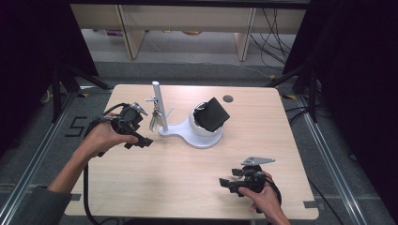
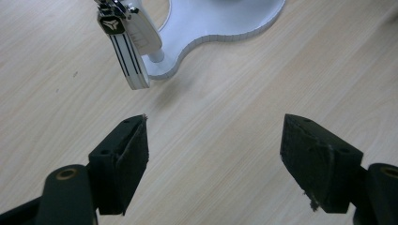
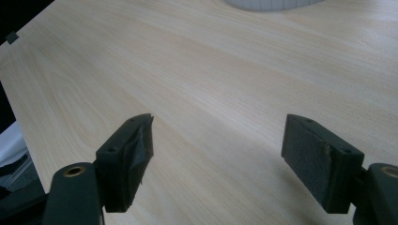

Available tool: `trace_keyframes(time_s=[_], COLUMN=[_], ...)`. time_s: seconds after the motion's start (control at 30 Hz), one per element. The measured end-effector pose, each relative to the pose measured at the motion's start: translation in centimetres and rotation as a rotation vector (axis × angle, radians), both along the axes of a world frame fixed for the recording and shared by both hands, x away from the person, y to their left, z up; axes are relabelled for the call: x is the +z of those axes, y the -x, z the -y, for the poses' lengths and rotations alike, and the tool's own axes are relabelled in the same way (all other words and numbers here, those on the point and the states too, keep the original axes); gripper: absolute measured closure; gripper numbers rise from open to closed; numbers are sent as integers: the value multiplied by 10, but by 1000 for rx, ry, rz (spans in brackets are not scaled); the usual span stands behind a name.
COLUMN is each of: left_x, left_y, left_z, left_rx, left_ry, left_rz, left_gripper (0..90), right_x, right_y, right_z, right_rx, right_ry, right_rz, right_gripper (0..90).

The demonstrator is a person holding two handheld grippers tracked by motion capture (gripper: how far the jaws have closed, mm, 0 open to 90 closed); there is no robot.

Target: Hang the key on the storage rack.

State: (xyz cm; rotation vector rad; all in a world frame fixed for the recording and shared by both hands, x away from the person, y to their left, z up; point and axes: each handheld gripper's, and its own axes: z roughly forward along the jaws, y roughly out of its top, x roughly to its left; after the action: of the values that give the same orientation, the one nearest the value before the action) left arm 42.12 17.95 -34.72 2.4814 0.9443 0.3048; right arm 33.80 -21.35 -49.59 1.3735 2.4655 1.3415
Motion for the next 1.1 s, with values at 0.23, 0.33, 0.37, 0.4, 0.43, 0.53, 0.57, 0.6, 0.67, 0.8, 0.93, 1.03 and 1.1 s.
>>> trace_keyframes(time_s=[0.23, 0.33, 0.37, 0.4, 0.43, 0.53, 0.57, 0.6, 0.67, 0.8, 0.93, 1.03, 1.1], left_x=[-16, -24, -26, -30, -33, -43, -46, -49, -52, -61, -72, -80, -86], left_y=[18, 29, 31, 34, 37, 43, 46, 49, 54, 63, 73, 80, 84], left_z=[4, 8, 9, 10, 11, 14, 15, 16, 16, 17, 19, 19, 18], left_rx=[-29, -47, -56, -65, -68, -90, -83, -93, -104, -110, -115, -107, -117], left_ry=[50, 78, 77, 81, 90, 83, 91, 86, 94, 102, 100, 106, 109], left_rz=[8, 14, 8, 4, 3, 5, 9, 5, 15, 58, 82, 87, 91], left_gripper=[197, 185, 179, 178, 176, 166, 165, 162, 162, 162, 162, 162, 162], right_x=[2, 1, 1, 1, 1, 1, 1, 0, 1, 2, 1, 1, 1], right_y=[2, 0, 0, 0, 0, 2, 2, 1, 2, 4, 1, 2, 2], right_z=[-3, -1, -1, -2, -2, -4, -4, -5, -5, -7, -5, -6, -7], right_rx=[6, 15, 14, 12, 13, 5, 9, 16, 16, -5, 9, 15, 16], right_ry=[13, 37, 37, 38, 39, 13, 25, 14, 11, -4, 7, 3, 4], right_rz=[-7, 32, 33, 34, 34, -1, 7, 8, 10, -24, 11, 16, 18], right_gripper=[260, 259, 259, 259, 259, 259, 259, 259, 259, 259, 259, 259, 259])
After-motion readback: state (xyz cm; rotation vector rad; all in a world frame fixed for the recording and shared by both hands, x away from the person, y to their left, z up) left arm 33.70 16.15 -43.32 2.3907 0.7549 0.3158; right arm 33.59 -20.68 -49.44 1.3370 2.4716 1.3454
